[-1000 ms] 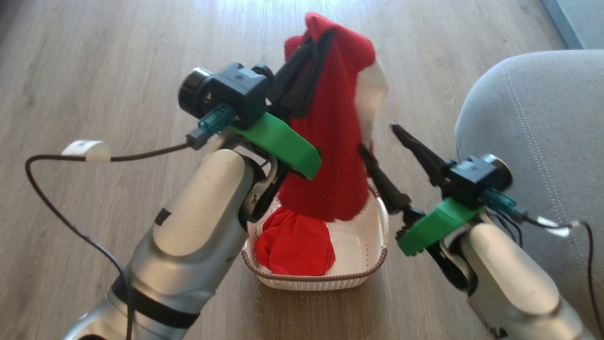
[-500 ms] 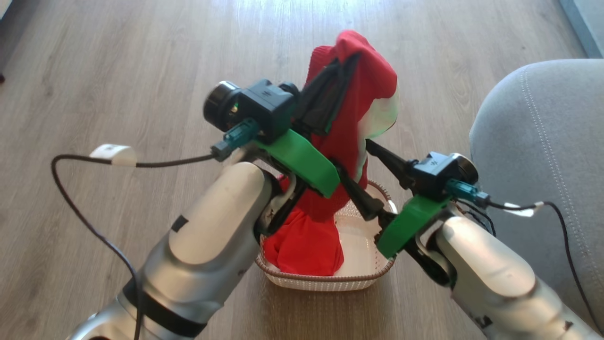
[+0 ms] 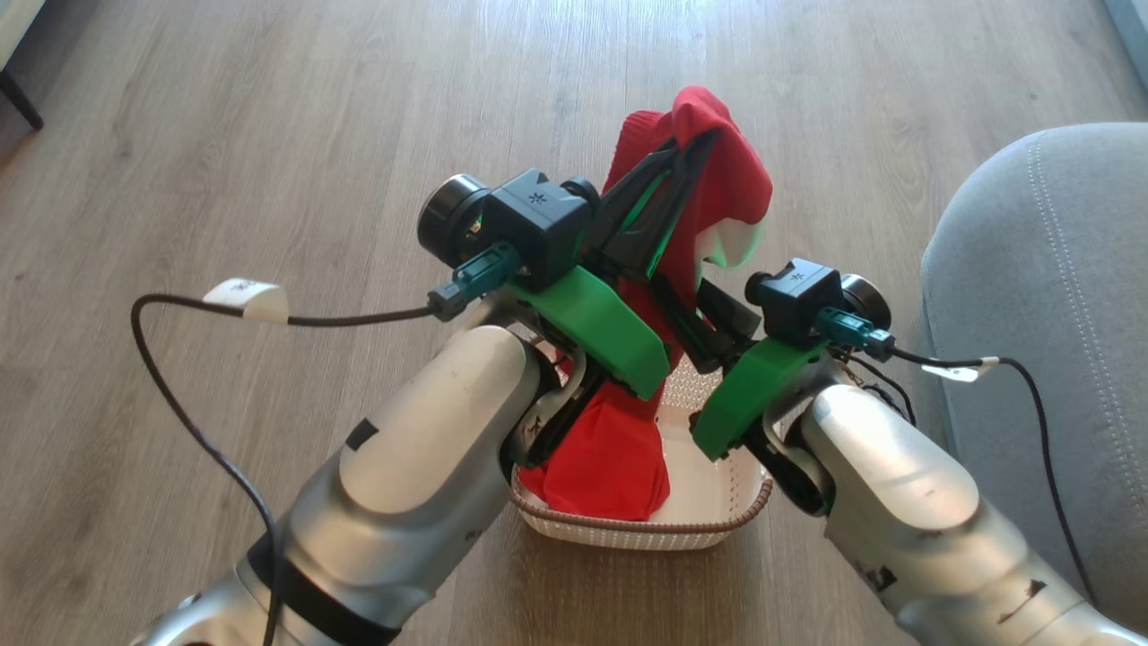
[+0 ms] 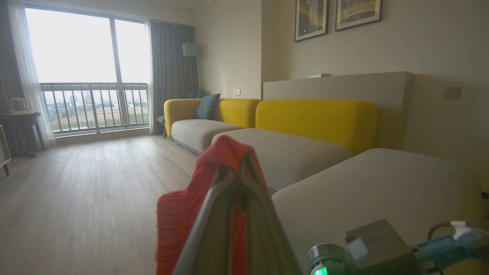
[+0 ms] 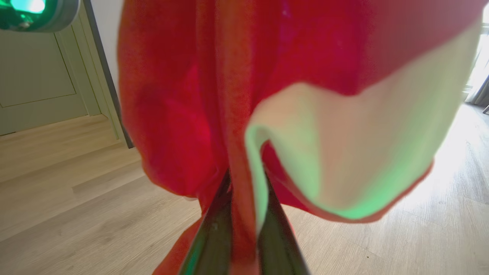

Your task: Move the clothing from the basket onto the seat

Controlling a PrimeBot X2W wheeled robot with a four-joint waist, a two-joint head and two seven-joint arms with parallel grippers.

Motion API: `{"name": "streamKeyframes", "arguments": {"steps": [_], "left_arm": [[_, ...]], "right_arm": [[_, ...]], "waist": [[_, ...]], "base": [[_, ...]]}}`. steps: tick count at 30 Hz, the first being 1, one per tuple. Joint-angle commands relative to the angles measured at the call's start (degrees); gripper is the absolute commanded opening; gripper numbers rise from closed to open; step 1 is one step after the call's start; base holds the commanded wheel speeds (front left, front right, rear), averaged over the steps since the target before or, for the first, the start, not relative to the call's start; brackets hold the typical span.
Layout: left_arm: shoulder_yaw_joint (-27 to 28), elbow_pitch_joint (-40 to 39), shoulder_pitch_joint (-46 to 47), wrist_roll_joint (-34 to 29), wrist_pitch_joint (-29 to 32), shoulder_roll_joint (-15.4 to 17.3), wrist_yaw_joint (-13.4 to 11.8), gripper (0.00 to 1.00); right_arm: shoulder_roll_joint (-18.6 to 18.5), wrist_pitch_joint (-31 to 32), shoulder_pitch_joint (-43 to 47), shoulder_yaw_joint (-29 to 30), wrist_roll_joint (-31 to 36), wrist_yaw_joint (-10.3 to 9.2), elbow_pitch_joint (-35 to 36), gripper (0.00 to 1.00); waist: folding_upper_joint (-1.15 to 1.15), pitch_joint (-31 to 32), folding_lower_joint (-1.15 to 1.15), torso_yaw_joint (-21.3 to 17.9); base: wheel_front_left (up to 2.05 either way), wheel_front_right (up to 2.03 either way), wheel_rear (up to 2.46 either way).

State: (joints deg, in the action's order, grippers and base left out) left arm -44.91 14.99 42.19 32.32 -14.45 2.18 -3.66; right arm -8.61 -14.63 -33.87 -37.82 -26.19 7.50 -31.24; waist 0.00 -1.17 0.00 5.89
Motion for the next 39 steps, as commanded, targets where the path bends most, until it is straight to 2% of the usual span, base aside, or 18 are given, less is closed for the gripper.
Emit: {"name": "streamKeyframes", "arguments": {"steps": [1,5,6,7,8,11,18,24,30,32,39], "left_arm": [[1.9,-2.0,2.5,0.4,-0.5,0.7,-0.4,0.0],[2.4,-1.6,2.0,0.2,-0.5,0.7,-0.5,0.0],[2.6,-1.4,1.7,0.0,-0.5,0.7,-0.4,0.33],[2.6,-1.0,1.5,-0.3,-0.5,0.7,-0.3,0.91],[2.6,-0.5,1.1,-0.5,-0.5,0.7,-0.1,1.0],[2.9,0.1,0.6,-1.0,-0.5,0.7,0.5,1.0],[3.2,4.4,-1.7,-1.1,-0.5,0.8,5.4,1.0],[3.9,8.3,-2.6,-1.9,-0.5,1.6,8.3,1.0],[5.1,9.9,-4.2,-2.6,-0.5,2.1,9.9,1.0],[5.5,10.3,-5.0,-3.3,-0.5,2.4,10.4,1.0],[5.7,10.0,-6.4,-3.3,-0.5,2.4,11.0,1.0]], "right_arm": [[1.7,-0.4,-2.3,0.1,0.5,-0.01,1.5,0.0],[1.6,-0.4,-1.7,1.3,0.7,-0.01,2.5,0.0],[1.5,-0.4,-1.4,1.8,0.8,-0.01,2.9,0.0],[1.4,-0.4,-1.0,2.2,0.8,-0.01,3.3,0.0],[1.3,-0.4,-0.7,2.6,1.0,-0.01,3.7,0.0],[0.9,-0.4,0.0,3.1,1.1,-0.01,4.4,0.0],[-0.2,-0.4,2.1,5.8,1.6,-0.01,7.0,0.0],[-1.3,-0.4,4.2,8.6,2.0,-0.01,9.4,0.0],[-1.9,-0.4,6.0,10.7,2.2,-0.01,11.9,0.0],[-1.9,-0.4,6.5,11.3,2.3,-0.01,13.0,0.0],[-2.2,-0.4,7.9,13.1,2.3,-0.01,15.8,0.0]], "waist": [[0.0,0.0,0.0,0.1],[0.0,-0.2,0.0,0.0],[0.0,-0.2,0.0,-0.1],[0.0,-0.3,0.0,-0.2],[0.0,-0.3,0.0,-0.4],[0.0,-0.4,0.0,-0.9],[0.0,-0.3,0.0,-2.7],[0.0,-0.7,0.0,-5.6],[0.0,-1.1,0.0,-10.8],[0.0,-1.0,0.0,-14.2],[0.0,-1.4,0.0,-22.5]], "base": [[0.0,0.0,0.0],[0.0,0.0,0.0],[0.0,0.0,0.0],[0.0,0.0,0.0],[0.0,0.0,0.0],[0.0,0.0,0.0],[0.0,0.0,0.0],[0.0,0.0,0.0],[0.0,0.0,0.0],[0.0,0.0,0.0],[0.0,0.0,0.0]]}}
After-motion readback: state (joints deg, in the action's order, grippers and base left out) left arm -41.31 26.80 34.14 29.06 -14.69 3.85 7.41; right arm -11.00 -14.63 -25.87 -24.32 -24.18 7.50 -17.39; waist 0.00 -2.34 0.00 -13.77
